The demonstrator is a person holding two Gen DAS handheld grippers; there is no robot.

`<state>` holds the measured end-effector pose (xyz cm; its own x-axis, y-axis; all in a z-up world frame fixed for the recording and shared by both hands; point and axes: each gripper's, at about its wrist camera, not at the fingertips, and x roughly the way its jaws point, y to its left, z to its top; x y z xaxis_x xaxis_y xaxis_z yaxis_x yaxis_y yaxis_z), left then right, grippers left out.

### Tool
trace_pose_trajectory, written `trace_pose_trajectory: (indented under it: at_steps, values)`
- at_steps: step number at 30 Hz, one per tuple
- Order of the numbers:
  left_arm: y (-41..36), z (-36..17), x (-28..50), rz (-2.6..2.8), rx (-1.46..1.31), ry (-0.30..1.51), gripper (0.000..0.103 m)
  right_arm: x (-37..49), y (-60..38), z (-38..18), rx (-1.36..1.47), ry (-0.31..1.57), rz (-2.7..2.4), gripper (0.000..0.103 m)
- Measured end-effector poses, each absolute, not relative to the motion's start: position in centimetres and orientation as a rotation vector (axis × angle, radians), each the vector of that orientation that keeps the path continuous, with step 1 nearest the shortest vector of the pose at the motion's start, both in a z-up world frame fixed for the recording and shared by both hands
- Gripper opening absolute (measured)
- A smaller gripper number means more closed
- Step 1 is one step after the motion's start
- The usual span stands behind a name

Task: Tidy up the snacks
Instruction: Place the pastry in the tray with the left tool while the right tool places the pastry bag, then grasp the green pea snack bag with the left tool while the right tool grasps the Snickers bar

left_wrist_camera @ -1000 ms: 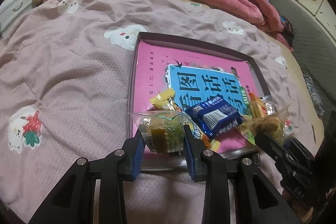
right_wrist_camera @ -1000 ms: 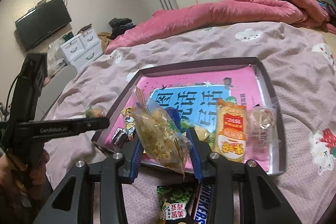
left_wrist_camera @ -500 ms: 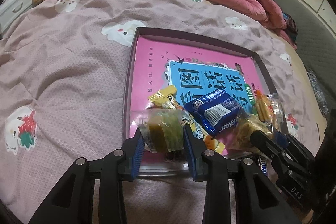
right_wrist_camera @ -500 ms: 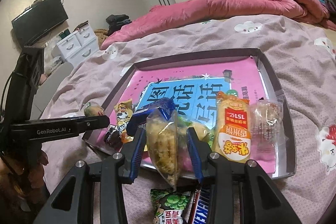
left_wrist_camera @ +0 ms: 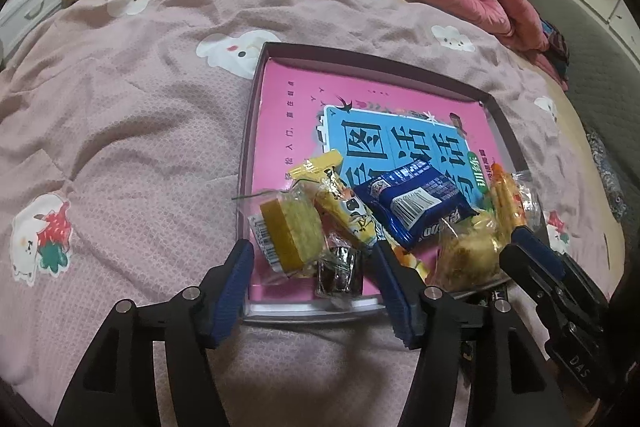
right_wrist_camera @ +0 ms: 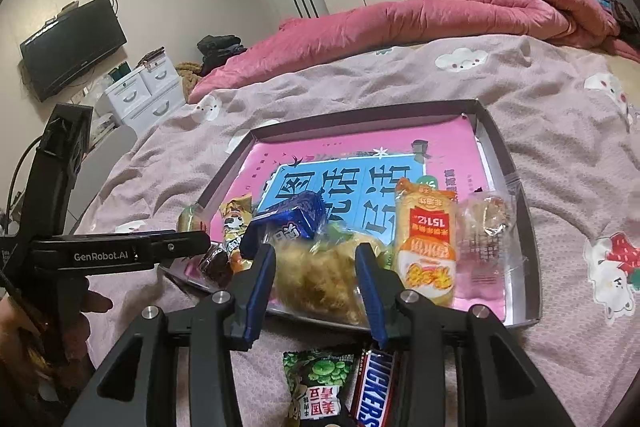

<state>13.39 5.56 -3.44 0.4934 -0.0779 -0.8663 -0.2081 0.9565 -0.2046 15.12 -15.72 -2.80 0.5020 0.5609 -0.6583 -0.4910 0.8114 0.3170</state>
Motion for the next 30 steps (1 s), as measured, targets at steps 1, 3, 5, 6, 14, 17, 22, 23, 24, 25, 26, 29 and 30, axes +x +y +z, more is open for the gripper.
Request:
trace_pose_trajectory:
  at_steps: [1,3,5,6,14,17,22,23,24,25,26,29,30]
  values:
    - [5.5,-3.4,13.3,0.079,-0.298,1.056,0.064,15.0,-15.8,-2.7,0.092,0.829,0.637,0.042]
    - [5.5,-3.2,13.2,0.079,-0.296,1.052,0.064,14.9,-15.8,-2.5,0.091,0.825,0.637,0.043]
    - [5.5,-2.9,13.0,0.081,-0.295,1.048,0.065,14.7,-15.9,-2.4,0.090,0.821,0.635,0.044]
    - [5.5,-2.7,12.9,0.079,-0.297,1.044,0.065,14.6,-16.0,-2.3,0.091,0.820,0.635,0.044]
    - [5.6,-1.6,12.1,0.064,-0.312,1.023,0.069,13.9,-17.1,-1.4,0.094,0.809,0.619,0.045]
    - [5.3,-1.1,11.8,0.058,-0.306,1.016,0.069,13.5,-17.6,-1.2,0.094,0.810,0.608,0.045]
    - [4.6,-0.6,11.2,0.027,-0.306,1.015,0.069,13.0,-18.9,-1.0,0.103,0.818,0.582,0.046]
    - [4.4,-0.6,11.1,0.021,-0.303,1.016,0.069,13.0,-19.2,-1.0,0.105,0.821,0.574,0.046]
    - [4.1,-0.6,11.0,0.015,-0.299,1.018,0.069,12.9,-19.4,-1.1,0.106,0.827,0.565,0.047]
    - [3.8,-0.6,10.8,0.009,-0.295,1.021,0.069,12.8,-19.8,-1.1,0.107,0.832,0.557,0.047]
    - [3.6,-0.6,10.7,0.001,-0.294,1.023,0.069,12.7,-19.9,-1.2,0.107,0.836,0.552,0.047]
    - [2.7,-0.6,10.3,-0.022,-0.286,1.030,0.069,12.4,-20.5,-1.3,0.101,0.848,0.534,0.047]
    - [2.4,-0.6,10.2,-0.028,-0.282,1.033,0.069,12.2,-20.7,-1.3,0.099,0.850,0.527,0.047]
